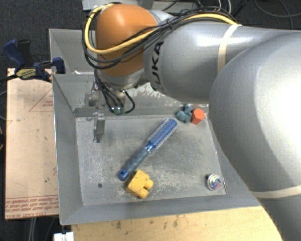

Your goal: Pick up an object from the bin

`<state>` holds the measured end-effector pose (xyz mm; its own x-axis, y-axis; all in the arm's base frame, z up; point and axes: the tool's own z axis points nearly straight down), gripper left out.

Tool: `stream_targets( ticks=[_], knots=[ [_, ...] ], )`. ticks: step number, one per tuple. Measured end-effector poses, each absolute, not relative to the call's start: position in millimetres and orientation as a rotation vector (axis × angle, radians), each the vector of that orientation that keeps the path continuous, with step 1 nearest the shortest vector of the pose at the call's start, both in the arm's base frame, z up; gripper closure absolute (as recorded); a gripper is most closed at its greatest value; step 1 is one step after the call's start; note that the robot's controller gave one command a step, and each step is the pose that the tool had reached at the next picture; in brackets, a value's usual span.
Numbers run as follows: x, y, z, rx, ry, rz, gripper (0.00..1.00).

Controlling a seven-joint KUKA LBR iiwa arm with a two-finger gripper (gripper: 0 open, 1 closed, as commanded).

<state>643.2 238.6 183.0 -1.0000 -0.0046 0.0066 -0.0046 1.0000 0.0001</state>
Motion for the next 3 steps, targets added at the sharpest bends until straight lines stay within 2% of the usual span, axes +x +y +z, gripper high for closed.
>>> stream_targets(
  ticks=[1,2,3],
  knots=[
    [629.5,156,74,-0.014,-3.148,-0.006,0.00],
    [591.2,94,113,0.316,-3.128,0.002,0.00],
    [595.5,53,74,0.470,-3.120,-0.009,0.00]
  ],
)
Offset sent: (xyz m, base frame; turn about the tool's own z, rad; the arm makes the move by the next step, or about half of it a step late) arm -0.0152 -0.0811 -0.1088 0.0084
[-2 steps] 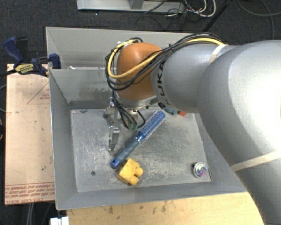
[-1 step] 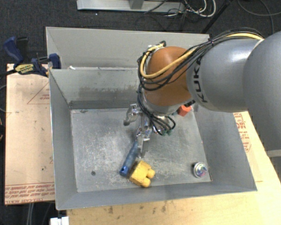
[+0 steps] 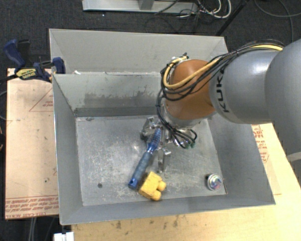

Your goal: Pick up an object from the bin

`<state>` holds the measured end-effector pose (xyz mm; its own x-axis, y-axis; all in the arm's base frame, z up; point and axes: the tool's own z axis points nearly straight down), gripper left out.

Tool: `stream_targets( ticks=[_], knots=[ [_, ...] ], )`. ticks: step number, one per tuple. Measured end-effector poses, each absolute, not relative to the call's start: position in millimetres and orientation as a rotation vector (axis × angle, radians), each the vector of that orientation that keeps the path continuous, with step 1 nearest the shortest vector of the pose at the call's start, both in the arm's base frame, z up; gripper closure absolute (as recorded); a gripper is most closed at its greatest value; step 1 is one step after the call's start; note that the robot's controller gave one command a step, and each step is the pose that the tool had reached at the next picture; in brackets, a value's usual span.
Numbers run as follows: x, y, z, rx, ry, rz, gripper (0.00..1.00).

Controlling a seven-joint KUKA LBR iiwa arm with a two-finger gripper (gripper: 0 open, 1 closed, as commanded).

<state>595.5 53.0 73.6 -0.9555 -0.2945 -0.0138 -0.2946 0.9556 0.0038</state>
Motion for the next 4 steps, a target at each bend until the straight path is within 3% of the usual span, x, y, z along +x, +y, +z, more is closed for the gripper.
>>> stream_targets(
  ticks=[1,2,3,4],
  knots=[
    [611.8,97,102,-0.759,3.042,0.003,0.00],
    [578.0,41,75,-0.589,3.065,0.009,0.00],
    [578.9,40,76,-0.588,3.065,0.004,1.00],
    [593.9,56,177,-0.622,3.068,0.001,1.00]
  ],
)
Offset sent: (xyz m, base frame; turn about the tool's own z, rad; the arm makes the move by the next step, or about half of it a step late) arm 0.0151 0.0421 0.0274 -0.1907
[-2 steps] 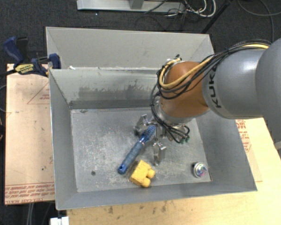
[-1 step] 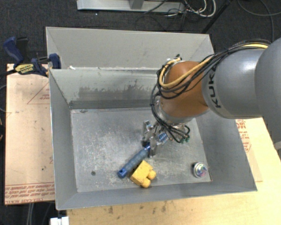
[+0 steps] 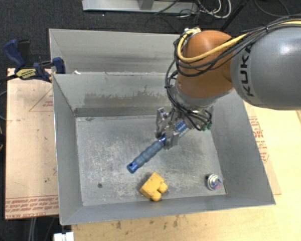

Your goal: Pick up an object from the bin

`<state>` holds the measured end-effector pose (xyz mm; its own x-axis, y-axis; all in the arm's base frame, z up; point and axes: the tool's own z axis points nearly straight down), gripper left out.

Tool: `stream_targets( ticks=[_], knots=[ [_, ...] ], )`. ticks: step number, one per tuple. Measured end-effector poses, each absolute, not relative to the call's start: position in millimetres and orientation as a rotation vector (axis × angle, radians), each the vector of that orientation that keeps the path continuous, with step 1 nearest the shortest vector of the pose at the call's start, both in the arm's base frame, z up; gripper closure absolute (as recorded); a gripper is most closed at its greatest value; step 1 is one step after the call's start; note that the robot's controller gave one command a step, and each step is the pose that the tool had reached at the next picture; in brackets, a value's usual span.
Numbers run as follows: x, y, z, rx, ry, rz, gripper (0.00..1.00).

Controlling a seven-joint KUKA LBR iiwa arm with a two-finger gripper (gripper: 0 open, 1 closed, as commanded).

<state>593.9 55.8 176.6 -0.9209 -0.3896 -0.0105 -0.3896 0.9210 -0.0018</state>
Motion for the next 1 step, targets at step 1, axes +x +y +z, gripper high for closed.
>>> stream_targets(
  ticks=[1],
  knots=[
    [601.4,60.5,218.2,-0.587,3.079,0.001,1.00]
  ],
)
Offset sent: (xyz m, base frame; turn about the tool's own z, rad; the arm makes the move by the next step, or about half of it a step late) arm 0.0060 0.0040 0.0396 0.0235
